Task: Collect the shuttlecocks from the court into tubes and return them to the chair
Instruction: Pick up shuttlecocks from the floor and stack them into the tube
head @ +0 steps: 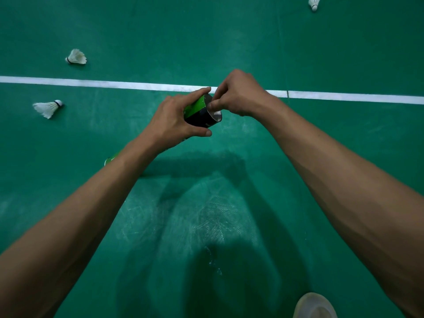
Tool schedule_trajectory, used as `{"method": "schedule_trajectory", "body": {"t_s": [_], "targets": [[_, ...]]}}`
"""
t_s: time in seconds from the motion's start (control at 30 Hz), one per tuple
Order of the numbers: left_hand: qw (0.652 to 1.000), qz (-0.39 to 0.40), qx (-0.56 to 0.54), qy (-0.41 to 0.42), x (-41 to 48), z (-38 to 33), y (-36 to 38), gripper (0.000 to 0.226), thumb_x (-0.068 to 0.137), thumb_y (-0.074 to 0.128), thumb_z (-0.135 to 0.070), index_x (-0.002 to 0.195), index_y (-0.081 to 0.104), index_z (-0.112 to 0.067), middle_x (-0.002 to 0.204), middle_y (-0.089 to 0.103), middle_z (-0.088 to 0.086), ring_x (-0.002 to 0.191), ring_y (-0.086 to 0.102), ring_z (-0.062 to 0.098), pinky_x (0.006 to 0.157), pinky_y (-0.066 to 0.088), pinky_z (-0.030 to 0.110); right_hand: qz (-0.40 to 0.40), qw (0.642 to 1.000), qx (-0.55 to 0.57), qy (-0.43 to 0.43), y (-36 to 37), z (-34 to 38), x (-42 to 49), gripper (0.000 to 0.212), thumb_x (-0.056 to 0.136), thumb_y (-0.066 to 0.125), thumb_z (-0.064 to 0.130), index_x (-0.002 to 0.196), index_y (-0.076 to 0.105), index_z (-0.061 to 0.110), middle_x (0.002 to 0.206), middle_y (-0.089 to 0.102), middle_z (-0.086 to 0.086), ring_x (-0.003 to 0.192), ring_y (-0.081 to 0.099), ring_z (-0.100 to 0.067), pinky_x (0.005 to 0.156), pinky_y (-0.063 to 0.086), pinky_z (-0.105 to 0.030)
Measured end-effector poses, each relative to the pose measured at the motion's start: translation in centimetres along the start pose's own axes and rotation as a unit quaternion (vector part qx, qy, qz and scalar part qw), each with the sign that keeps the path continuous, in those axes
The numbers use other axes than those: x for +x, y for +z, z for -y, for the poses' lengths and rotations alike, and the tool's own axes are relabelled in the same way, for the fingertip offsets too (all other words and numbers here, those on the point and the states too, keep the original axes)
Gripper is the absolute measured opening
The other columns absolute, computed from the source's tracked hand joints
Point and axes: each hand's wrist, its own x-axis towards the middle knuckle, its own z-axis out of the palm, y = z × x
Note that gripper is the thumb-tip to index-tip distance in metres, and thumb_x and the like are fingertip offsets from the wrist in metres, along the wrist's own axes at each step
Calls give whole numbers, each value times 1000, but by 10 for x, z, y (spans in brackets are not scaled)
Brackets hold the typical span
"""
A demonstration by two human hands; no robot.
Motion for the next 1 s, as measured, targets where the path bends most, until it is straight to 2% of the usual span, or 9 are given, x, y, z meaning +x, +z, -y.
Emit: {"method": "schedule_trajectory", "body": {"t_s": [0.13, 0.27, 0.4, 0.53, 0.67, 0.8, 0.9, 0.97, 1.0], "targets": [[1000, 3, 12, -3, -3, 3, 6, 102, 54, 81, -67, 148, 51, -43, 124, 72, 3, 114, 66, 21, 99, 52, 44, -37, 998, 41, 6, 14, 1, -3, 13, 75, 79, 25, 86, 84, 24, 56, 62, 12, 45, 50, 1, 52, 40, -19], [1000, -6, 21, 2, -6, 8, 8, 102, 53, 81, -67, 148, 52, -43, 120, 73, 4, 109, 67, 23, 96, 52, 47, -19, 997, 61, 47, 23, 8, -6, 15, 81, 68, 18, 85, 82, 19, 54, 62, 4, 30, 46, -1, 39, 37, -16], [999, 0, 40, 2, -9, 10, 12, 101, 54, 78, -70, 148, 52, -42, 114, 73, 5, 103, 65, 26, 94, 51, 46, 48, 995, -1, 82, 16, 16, -6, 19, 78, 64, 13, 90, 77, 6, 68, 72, -10, 48, 58, -18, 49, 47, -24], [999, 7, 51, -1, -8, 10, 11, 102, 56, 76, -74, 150, 46, -48, 119, 71, 5, 105, 62, 26, 98, 49, 46, 109, 990, 25, 87, 12, 12, -14, 17, 76, 63, 8, 88, 73, 4, 71, 71, -6, 55, 65, -17, 51, 47, -25], [998, 5, 57, -2, -8, 9, 11, 101, 56, 74, -74, 150, 46, -48, 120, 70, 5, 106, 60, 26, 98, 47, 45, 93, 984, 110, 100, 16, 2, -15, 13, 76, 69, 15, 82, 73, 5, 68, 70, -6, 55, 56, -19, 49, 38, -23], [999, -23, 39, 2, -9, 6, 3, 99, 58, 82, -64, 149, 51, -41, 117, 72, 5, 103, 62, 26, 95, 49, 44, 82, 961, 220, 145, 7, -7, -14, 28, 78, 81, 31, 91, 75, 7, 69, 73, -4, 58, 44, -17, 50, 33, -23], [999, -32, 30, 3, -11, 2, 3, 97, 59, 88, -55, 148, 53, -39, 115, 72, 5, 101, 60, 26, 95, 48, 45, 72, 973, 182, 123, 17, -3, -16, 17, 76, 76, 21, 81, 71, 5, 61, 66, -4, 50, 41, -17, 45, 32, -21], [999, -25, 30, 9, -14, 2, 6, 97, 58, 86, -57, 147, 54, -37, 114, 71, 5, 101, 61, 27, 96, 48, 47, 84, 979, 149, 108, 24, 3, -16, 7, 73, 66, 10, 74, 69, 5, 53, 57, -4, 46, 38, -17, 44, 33, -21], [999, -23, 30, 11, -16, 2, 7, 97, 57, 85, -57, 147, 55, -36, 113, 71, 6, 101, 62, 28, 96, 48, 48, 96, 981, 134, 103, 25, 5, -16, 9, 72, 62, 8, 75, 70, 5, 50, 52, -3, 44, 37, -16, 44, 34, -21]]}}
